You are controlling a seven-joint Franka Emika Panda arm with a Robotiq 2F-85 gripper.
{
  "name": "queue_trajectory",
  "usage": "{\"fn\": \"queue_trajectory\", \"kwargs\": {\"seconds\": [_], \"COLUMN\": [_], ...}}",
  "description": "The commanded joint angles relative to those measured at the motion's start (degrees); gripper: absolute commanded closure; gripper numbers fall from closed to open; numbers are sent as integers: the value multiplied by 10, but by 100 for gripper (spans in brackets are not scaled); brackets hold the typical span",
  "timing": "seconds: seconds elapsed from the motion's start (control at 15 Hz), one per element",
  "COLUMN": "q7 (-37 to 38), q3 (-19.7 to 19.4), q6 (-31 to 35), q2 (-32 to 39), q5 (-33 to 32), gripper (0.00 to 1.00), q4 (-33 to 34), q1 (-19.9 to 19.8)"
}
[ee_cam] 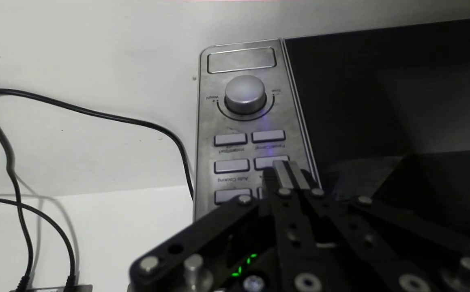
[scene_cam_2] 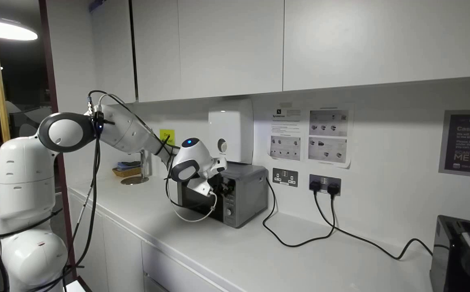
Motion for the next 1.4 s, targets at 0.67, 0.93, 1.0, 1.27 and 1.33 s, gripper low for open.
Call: {"fn": "queue_trajectory", "kwargs": {"seconds": [0.67, 0.93, 1.0, 1.27, 1.33], "q7": [76, 36, 26, -45, -66], "q3": [-3, -8, -10, -18, -20], "q6": [17, 12, 10, 7, 6], "q2": [18, -14, -22, -55, -64], "q5": [-48, -69, -73, -71, -67], "gripper": [100, 100, 100, 100, 100], "q4": [19, -19, -27, -65, -76], "q1": [3, -4, -6, -14, -16]}}
